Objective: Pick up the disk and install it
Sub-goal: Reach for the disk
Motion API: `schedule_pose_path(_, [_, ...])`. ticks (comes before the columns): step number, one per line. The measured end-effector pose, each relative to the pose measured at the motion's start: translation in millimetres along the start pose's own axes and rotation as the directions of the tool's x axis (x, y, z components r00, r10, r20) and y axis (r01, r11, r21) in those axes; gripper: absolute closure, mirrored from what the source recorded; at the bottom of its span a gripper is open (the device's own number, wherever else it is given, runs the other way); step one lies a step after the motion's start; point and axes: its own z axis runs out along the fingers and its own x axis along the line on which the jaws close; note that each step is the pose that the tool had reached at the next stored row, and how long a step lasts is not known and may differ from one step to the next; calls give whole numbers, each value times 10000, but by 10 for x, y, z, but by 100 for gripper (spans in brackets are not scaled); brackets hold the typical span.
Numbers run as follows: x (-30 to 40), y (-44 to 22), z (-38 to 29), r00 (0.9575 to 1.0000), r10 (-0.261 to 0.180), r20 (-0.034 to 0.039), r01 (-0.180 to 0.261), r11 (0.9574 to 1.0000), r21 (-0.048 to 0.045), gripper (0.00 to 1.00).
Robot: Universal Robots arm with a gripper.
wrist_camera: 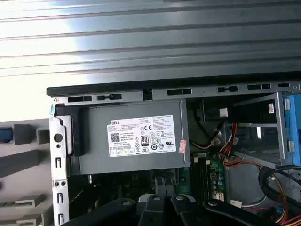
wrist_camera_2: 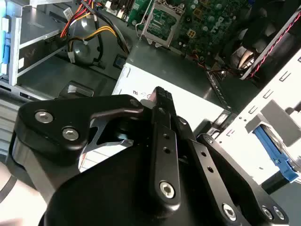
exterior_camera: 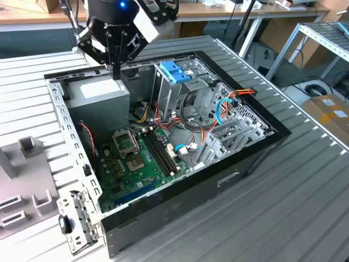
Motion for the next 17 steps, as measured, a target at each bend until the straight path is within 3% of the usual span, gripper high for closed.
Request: schedule_pose_path(17, [138, -10, -4, 10000, 0, 0, 0, 10000, 1, 90])
